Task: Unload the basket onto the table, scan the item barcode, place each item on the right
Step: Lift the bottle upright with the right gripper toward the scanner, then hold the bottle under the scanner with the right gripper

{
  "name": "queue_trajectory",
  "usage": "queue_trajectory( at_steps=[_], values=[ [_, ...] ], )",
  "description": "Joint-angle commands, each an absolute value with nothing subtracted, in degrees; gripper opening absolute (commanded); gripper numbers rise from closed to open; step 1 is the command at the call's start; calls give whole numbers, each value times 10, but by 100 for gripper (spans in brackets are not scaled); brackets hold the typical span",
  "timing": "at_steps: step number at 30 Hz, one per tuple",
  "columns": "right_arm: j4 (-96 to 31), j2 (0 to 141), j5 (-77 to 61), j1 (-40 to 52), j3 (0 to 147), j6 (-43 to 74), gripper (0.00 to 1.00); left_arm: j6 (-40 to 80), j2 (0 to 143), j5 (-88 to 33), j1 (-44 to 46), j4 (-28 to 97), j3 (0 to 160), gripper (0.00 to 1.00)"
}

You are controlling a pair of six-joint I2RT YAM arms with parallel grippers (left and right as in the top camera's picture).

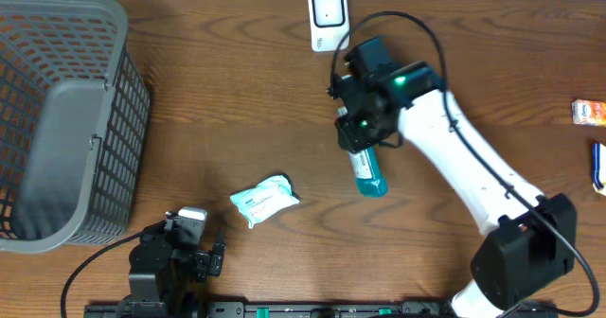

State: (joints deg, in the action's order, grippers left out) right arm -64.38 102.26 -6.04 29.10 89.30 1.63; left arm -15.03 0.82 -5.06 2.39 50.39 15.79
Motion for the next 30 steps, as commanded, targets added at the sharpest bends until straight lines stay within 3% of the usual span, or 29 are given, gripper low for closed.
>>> queue_trajectory(
  at_steps=[1,10,19,30],
  values=[
    [-615,1007,142,331,906,104,1,-149,6,-54,22,522,151,98],
    [-538,1008,229,356,905,81,1,-149,6,-54,22,522,151,98],
    [-335,1015,255,342,901,-117,1,-149,6,-54,22,522,151,98],
    [-15,1110,391,326,902,-332,1,-149,6,-54,22,522,151,98]
  ],
)
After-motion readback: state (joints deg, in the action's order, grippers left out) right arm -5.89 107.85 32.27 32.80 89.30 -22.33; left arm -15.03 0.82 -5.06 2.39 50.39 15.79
